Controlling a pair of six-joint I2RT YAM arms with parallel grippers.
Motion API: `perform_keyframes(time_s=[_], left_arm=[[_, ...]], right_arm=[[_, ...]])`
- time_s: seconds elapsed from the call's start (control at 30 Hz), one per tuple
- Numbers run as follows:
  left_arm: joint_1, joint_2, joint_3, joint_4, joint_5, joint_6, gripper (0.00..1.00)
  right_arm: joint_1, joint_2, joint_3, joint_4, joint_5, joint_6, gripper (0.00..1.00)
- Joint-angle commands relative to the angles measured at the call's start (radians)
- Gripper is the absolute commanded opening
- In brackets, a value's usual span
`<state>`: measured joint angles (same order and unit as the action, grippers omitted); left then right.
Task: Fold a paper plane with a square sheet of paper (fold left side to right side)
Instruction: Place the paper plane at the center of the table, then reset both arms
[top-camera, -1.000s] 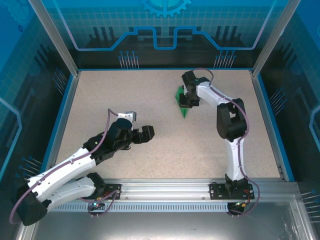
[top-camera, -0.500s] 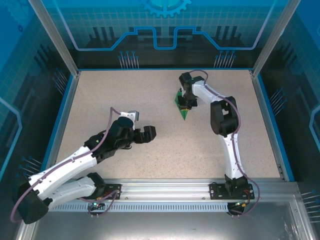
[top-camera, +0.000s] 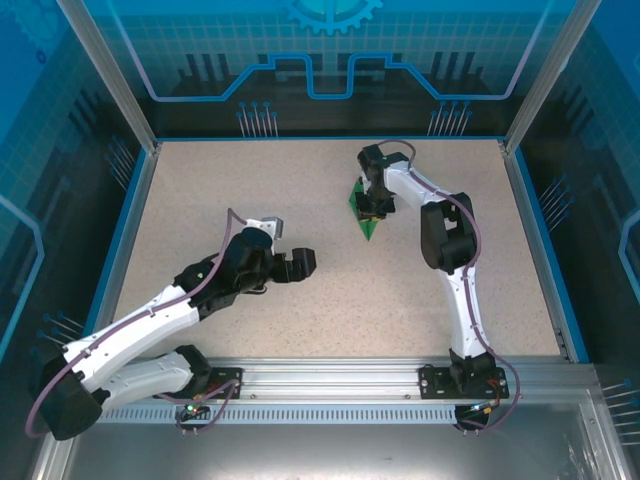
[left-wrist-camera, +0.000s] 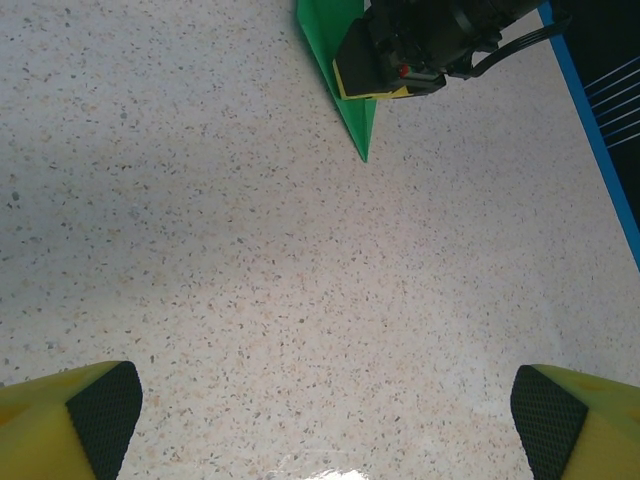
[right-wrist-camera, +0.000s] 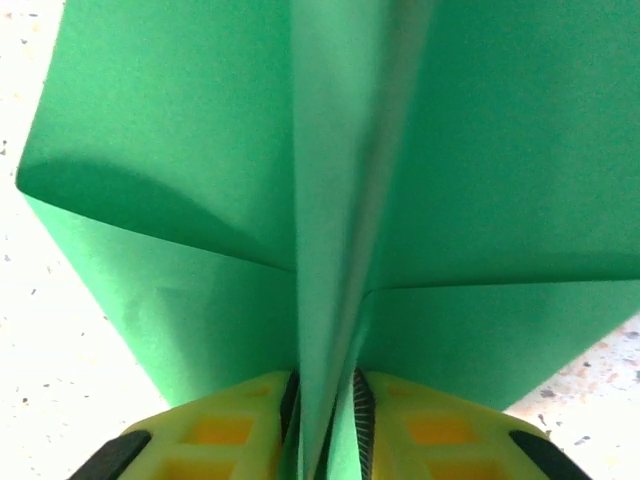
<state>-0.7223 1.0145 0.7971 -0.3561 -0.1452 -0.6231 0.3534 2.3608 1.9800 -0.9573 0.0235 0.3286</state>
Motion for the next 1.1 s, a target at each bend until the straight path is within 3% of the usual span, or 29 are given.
perform_keyframes(time_s=[0.0,0.27,0.43,0.6,0.73,0.87,1.07], left_arm=[[0.018,0.007,0.045,-0.022,0.027,0.032,0.99],[0.127,-0.002,0.058,-0.011,0.106,0.035,0.99],[0.239,-0.036,0.056,-0.01,0.09,0.072,0.99],[0.293,-0.102,0.022,0.05,-0.134,0.191,0.99],[0.301,-0.141,-0.092,0.245,-0.353,0.345,0.99],[0.308,-0.144,-0.198,0.403,-0.45,0.473,0.99],[0.367,-0.089,-0.292,0.507,-0.43,0.548,0.99]], right_arm=[[0.016,-0.087,-0.016,-0.041,0.031,-0.024,0.27],[0.03,-0.276,-0.151,-0.037,0.071,-0.031,0.4],[0.028,-0.546,-0.378,0.057,0.121,-0.036,0.53],[0.004,-0.87,-0.666,0.227,0.178,-0.062,0.75],[-0.058,-1.096,-0.88,0.385,0.219,-0.068,0.97],[-0.152,-1.269,-1.062,0.536,0.234,-0.054,0.99],[-0.262,-1.395,-1.339,0.848,0.274,-0.126,0.99]])
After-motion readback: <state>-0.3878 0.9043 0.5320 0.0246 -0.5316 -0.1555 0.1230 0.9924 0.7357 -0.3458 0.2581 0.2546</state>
